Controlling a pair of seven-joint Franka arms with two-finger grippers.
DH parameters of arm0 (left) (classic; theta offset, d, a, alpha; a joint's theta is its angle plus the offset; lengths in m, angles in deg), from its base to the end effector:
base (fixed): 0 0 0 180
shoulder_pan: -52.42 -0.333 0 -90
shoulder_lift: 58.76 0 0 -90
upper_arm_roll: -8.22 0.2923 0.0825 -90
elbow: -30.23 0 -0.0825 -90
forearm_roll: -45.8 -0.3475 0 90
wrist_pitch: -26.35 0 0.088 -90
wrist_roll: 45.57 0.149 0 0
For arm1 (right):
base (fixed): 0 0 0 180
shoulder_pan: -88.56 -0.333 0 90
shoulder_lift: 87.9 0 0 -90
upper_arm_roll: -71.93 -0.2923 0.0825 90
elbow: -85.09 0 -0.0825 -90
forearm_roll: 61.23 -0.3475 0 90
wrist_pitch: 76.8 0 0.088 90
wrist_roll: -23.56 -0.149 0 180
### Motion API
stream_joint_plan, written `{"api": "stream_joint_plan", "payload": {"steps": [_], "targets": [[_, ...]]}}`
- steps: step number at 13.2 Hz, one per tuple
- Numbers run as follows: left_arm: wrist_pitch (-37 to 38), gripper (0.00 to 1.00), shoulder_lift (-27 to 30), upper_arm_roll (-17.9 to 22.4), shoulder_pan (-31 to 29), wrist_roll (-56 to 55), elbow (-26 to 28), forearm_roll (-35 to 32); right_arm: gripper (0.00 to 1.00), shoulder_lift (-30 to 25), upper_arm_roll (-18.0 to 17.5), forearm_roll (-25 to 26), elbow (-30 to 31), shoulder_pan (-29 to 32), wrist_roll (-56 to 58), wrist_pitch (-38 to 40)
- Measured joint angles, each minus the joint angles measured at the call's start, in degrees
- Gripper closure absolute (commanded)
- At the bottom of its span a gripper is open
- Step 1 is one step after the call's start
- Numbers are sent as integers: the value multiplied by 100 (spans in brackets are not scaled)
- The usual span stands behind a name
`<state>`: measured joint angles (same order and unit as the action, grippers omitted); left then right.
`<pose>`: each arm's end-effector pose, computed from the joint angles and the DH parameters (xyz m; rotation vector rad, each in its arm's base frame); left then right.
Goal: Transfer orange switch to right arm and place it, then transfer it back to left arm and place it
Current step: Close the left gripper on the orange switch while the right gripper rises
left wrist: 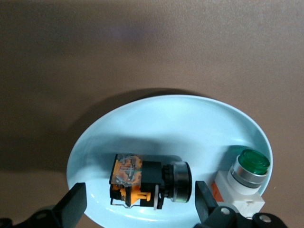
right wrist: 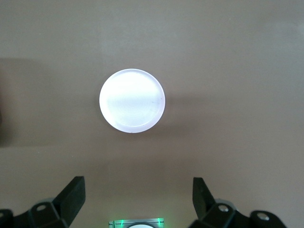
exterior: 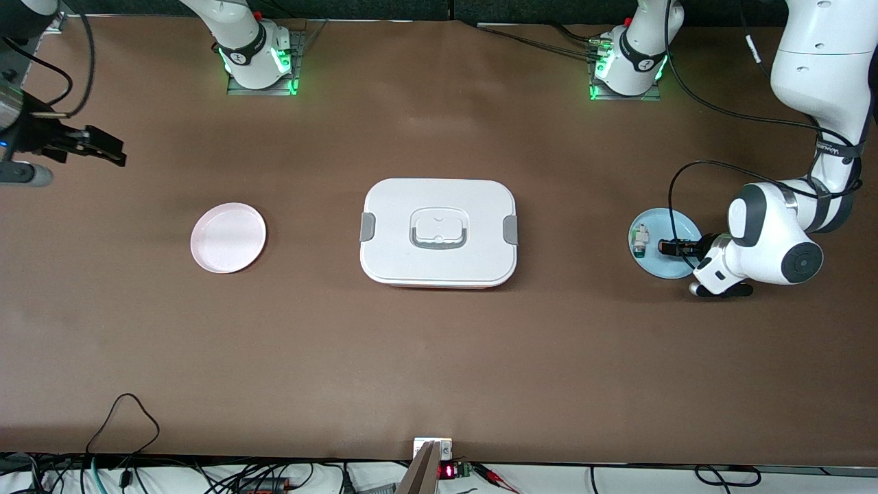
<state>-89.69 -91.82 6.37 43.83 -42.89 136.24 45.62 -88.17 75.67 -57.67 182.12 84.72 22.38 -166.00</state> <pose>0.5376 0.0635 0.1531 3.0298 0.1069 -0.6131 0.5036 -0.0085 0.5077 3.0717 -0.0239 -0.2019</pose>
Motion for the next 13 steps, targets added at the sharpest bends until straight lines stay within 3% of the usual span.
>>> {"api": "stream_joint_plan", "payload": {"steps": [11,13], "targets": [[-41,0,-1,-47,-1,-118,82,24,0,69,59,-226,-138,-102,-17,-109],[-60,9,-8,-47,-1,-113,122,24,0,68,62,-230,-144,-101,-17,-118]]}}
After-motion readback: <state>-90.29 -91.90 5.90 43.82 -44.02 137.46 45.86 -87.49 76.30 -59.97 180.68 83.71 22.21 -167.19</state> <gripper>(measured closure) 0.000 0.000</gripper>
